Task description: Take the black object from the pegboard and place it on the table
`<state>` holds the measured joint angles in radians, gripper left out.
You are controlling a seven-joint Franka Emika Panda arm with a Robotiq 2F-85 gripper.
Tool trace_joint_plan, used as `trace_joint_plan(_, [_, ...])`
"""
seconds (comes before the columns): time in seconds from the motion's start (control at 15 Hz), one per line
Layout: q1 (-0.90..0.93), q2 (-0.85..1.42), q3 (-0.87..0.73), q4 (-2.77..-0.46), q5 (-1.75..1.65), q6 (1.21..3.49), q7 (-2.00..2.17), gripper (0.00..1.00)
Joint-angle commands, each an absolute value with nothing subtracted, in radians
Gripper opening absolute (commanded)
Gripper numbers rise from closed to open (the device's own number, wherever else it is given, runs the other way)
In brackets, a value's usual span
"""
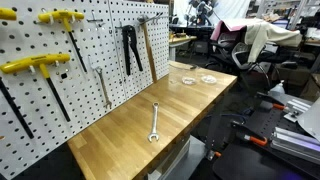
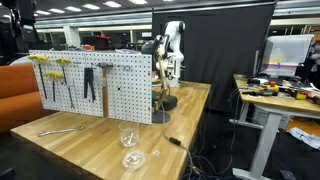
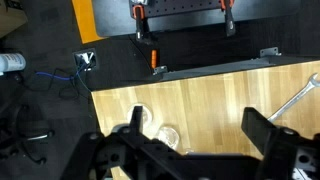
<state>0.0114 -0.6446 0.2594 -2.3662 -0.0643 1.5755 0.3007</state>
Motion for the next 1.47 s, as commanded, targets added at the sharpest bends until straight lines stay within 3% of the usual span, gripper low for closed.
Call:
trace_joint_plan(0.0, [0.035, -0.64, 0.242, -2.364, -0.074, 1.573, 0.312, 1.0])
trace_joint_plan(0.33, [0.056, -0.655, 0.26, -2.4, -0.083, 1.734, 0.33, 1.0])
trace_joint_plan(0.93, [0.168, -0.76, 0.278, -2.619, -0.047, 2.316, 0.319, 1.0])
trace_joint_plan(1.0, [0.148, -0.713, 0.285, -2.552, -0.041, 2.218, 0.35, 1.0])
trace_joint_plan(1.4, [0.161, -0.758, 0.289, -2.607, -0.039, 2.284, 0.333, 1.0])
